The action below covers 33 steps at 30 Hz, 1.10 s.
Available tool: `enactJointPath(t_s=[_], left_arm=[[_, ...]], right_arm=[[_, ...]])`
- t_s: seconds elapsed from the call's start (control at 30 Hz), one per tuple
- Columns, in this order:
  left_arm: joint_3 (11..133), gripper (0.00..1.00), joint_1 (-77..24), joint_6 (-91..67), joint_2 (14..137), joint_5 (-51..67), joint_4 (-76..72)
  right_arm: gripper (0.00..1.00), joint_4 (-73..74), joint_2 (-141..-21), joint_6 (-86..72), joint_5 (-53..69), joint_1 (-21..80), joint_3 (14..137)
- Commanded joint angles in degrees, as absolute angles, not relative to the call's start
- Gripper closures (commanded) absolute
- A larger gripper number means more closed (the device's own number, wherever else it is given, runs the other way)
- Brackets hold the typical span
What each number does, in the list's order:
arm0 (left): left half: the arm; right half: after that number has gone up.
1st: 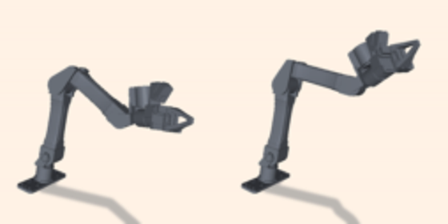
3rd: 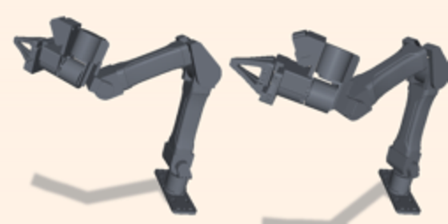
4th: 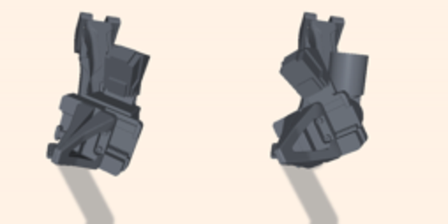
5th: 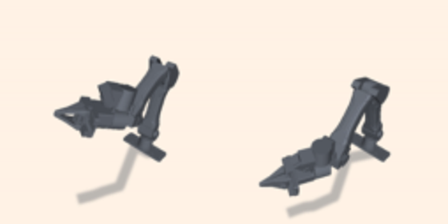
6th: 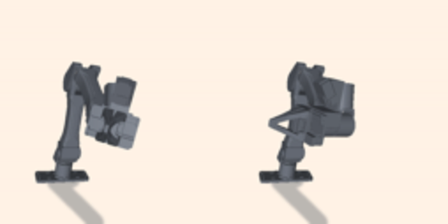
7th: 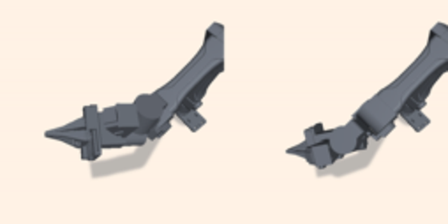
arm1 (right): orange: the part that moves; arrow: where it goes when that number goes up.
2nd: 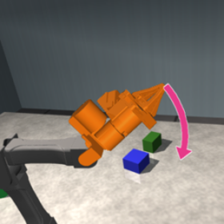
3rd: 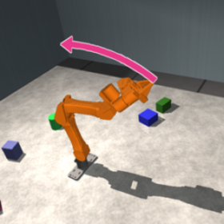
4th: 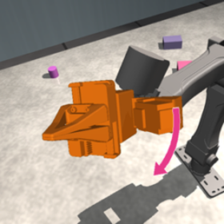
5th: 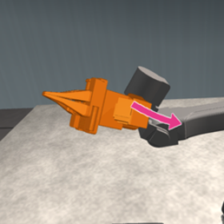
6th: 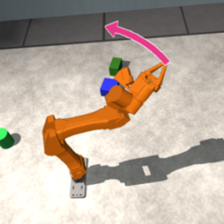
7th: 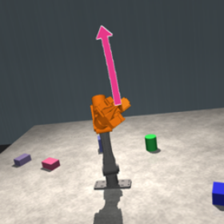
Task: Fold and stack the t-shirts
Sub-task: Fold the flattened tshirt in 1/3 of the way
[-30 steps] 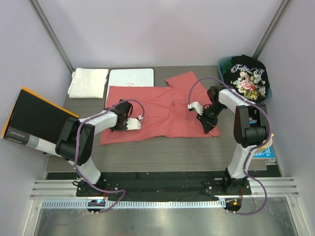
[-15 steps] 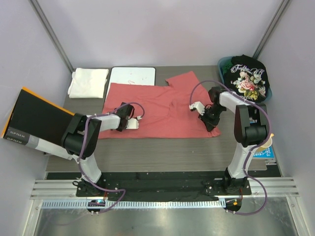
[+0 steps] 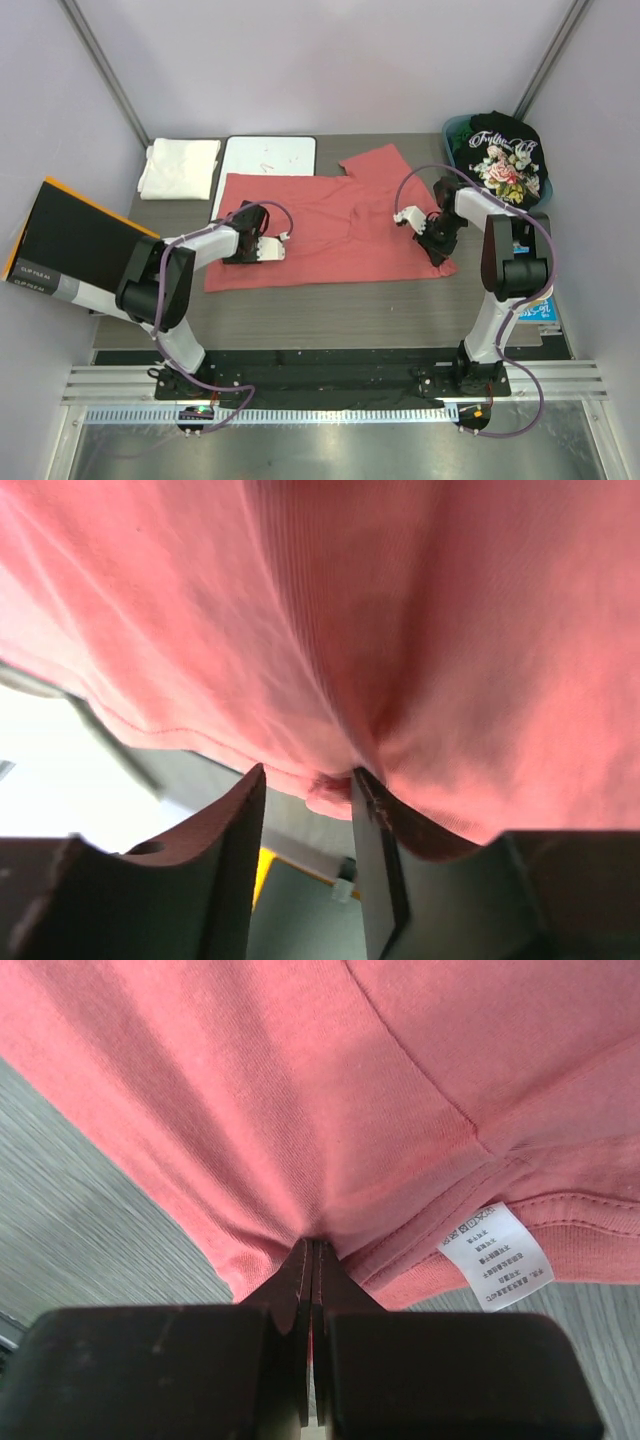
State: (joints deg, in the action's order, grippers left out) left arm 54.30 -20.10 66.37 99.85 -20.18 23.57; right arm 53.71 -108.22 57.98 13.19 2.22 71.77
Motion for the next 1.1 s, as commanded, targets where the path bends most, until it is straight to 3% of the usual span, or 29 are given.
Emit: enactJointPath(t_s=[0.0,0.1,0.23,0.6,0.87,0.97,1.0,1.07], left_arm=[[54.41,0.58,-19.60,66.00,95.28,-13.36,33.31],[52.30,0.58,-19.60,66.10,94.48,-15.63,30.95],[53.51,0.70,-18.20,63.99,92.99,-17.32,23.38],[59.15,0.65,-16.61,65.04,96.06,-21.62,16.71],[58.89,0.73,-16.61,65.56,90.35,-9.49,25.84],[57.74,0.61,-16.52,63.91,91.23,-13.08,19.97],[58.44,0.46,-16.26,61.98,91.40,-14.92,16.38],[59.93,0.32,-15.39,59.43,91.23,-14.68,14.60]], right_arm=[[0.99,51.15,-108.02,60.56,6.15,0.70,69.70],[0.99,51.41,-107.58,60.82,5.89,0.79,69.61],[0.99,51.59,-106.35,61.70,5.01,0.79,68.30],[0.99,51.77,-105.03,62.32,4.66,0.70,68.12],[0.99,52.03,-104.41,61.96,4.66,0.70,68.03],[0.79,53.17,-103.19,62.92,5.36,0.79,68.03],[0.66,55.00,-102.57,63.02,8.75,0.79,69.25],[0.56,57.38,-101.34,61.62,13.68,0.70,72.14]])
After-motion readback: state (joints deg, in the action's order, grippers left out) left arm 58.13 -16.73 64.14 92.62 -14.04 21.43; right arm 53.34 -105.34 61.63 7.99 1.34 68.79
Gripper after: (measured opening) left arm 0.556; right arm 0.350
